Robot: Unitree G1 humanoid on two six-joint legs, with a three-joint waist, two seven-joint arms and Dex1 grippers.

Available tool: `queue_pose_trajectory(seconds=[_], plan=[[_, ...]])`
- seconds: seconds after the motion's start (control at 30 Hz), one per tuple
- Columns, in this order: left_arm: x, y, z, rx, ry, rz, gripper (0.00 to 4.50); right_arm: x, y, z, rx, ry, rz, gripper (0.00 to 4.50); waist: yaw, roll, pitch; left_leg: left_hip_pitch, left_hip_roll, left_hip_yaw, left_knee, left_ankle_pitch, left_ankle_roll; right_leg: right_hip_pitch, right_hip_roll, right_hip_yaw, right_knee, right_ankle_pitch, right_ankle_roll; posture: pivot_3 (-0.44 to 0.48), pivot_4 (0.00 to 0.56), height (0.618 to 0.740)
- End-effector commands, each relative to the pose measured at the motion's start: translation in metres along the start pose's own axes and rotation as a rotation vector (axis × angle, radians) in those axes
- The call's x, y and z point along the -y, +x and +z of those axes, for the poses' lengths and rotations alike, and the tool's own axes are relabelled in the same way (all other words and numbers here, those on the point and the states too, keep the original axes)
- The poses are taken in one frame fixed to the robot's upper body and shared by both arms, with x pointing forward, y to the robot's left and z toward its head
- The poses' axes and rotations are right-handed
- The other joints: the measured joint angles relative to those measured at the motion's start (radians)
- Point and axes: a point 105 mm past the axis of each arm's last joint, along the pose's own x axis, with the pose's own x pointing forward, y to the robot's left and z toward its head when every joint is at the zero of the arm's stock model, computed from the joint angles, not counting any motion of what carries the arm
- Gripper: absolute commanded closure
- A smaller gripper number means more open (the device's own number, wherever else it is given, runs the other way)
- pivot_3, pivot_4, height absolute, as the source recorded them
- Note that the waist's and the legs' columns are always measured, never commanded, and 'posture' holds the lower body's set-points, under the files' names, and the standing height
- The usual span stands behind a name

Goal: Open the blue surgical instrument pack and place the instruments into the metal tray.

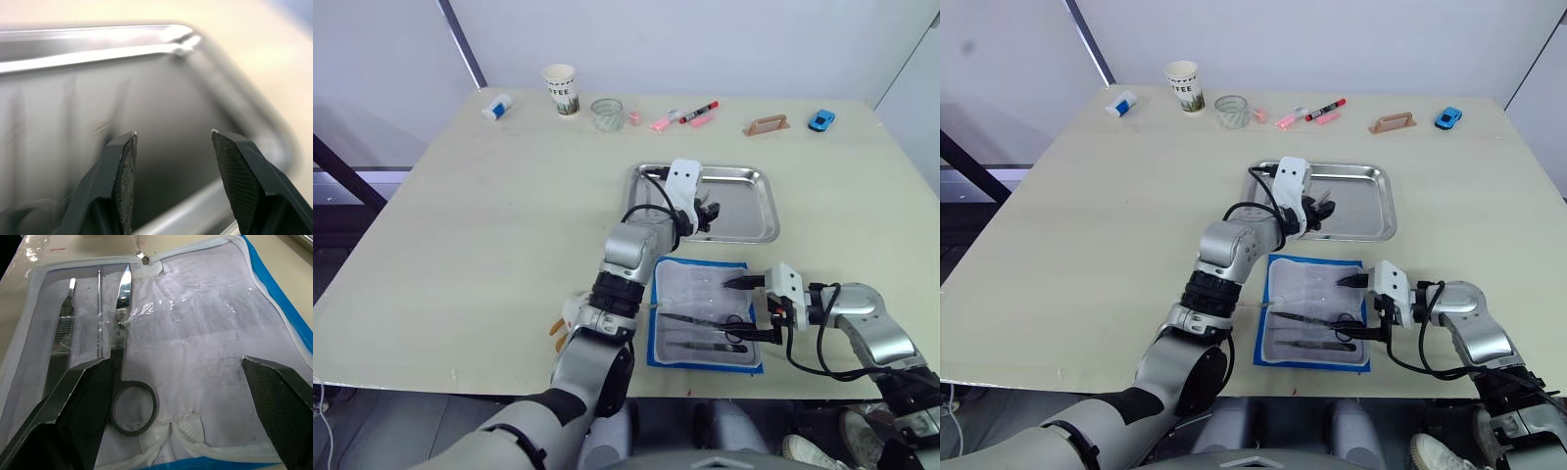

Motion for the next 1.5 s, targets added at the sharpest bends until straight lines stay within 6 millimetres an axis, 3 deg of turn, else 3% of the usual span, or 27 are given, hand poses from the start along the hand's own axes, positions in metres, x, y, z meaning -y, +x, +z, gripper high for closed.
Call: queue_pose_trajectory(seconds=[0.03,0.23,0.4,0.83,0.97,1.2,1.5], plan=[[0.016,-0.020,0.025,0.137,0.165,-0.185,1.94,-0.008,0.002,-0.022,-0.079,0.058,0.020,0.00,-0.001,0.001,0.000,0.000,0.000,0.000,0.000,0.000,0.000,0.000,0.000,0.000,0.000,0.000,0.000,0.000,0.150,0.740],[0.005,-0.066,0.020,0.180,0.271,-0.434,1.94,-0.007,0.003,-0.021,-0.076,0.056,0.024,0.00,0.001,0.001,0.000,0.000,0.000,0.000,0.000,0.000,0.000,0.000,0.000,0.000,0.000,0.000,0.000,0.000,0.150,0.740],[-0.014,-0.123,-0.005,0.085,0.320,-0.612,1.94,-0.008,0.003,-0.021,-0.070,0.060,0.019,0.00,-0.008,0.002,0.000,0.001,0.001,0.000,0.000,-0.002,0.004,0.000,0.000,0.000,0.000,0.000,0.000,0.000,0.150,0.740],[-0.058,-0.216,-0.039,-0.077,0.288,-0.579,1.94,-0.013,0.000,-0.023,-0.074,0.068,0.023,0.00,0.002,0.003,0.002,0.001,0.001,-0.001,0.000,-0.003,0.005,0.000,0.000,-0.001,0.000,-0.001,-0.002,0.000,0.150,0.740],[-0.068,-0.236,-0.046,-0.125,0.258,-0.555,0.12,-0.013,-0.002,-0.023,-0.070,0.067,0.021,0.00,0.004,0.003,0.002,0.001,0.001,-0.001,-0.001,-0.003,0.005,0.000,0.000,-0.002,0.000,-0.002,-0.002,0.000,0.150,0.740],[-0.067,-0.248,-0.051,-0.135,0.277,-0.535,0.04,-0.016,-0.004,-0.023,-0.067,0.070,0.026,0.00,0.006,0.003,0.002,0.001,0.002,0.000,-0.001,-0.003,0.005,0.000,-0.001,-0.002,0.000,-0.002,-0.002,0.000,0.150,0.740],[-0.021,-0.206,-0.050,-0.154,0.417,-0.647,0.04,-0.013,-0.007,-0.019,-0.070,0.058,0.026,0.00,0.006,0.003,0.002,0.001,0.001,0.000,-0.001,-0.003,0.005,0.000,-0.001,-0.002,0.000,-0.002,-0.002,0.000,0.150,0.740]])
